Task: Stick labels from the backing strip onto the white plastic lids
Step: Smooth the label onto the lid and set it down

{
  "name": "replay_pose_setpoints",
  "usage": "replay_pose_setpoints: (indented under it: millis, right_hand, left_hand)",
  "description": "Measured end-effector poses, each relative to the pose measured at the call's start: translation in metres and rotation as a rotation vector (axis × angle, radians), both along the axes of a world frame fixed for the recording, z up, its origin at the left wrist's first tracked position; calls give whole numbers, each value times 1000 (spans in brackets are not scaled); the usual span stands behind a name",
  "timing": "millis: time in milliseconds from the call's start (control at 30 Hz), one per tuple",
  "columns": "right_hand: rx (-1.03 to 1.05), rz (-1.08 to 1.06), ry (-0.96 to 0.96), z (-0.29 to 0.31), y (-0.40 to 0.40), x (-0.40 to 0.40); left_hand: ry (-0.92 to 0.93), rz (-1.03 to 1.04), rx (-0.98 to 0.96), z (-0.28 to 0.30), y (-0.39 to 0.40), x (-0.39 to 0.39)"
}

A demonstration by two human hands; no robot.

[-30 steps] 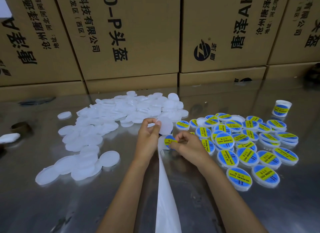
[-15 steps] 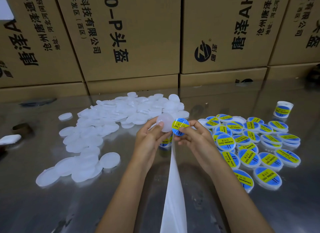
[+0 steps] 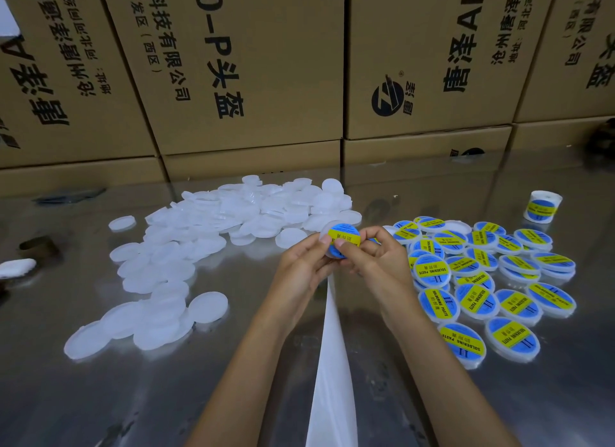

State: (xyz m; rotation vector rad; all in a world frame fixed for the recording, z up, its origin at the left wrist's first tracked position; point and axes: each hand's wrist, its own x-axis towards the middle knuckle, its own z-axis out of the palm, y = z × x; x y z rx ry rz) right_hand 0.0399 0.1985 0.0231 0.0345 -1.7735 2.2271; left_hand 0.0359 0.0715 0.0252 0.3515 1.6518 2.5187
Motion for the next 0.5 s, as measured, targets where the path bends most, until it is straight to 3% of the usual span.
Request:
replay_pose_setpoints:
  millis: [500]
  right_hand:
    - [129, -107, 18, -3, -2, -2]
  left_hand:
    - [118, 44, -162, -1, 2, 5]
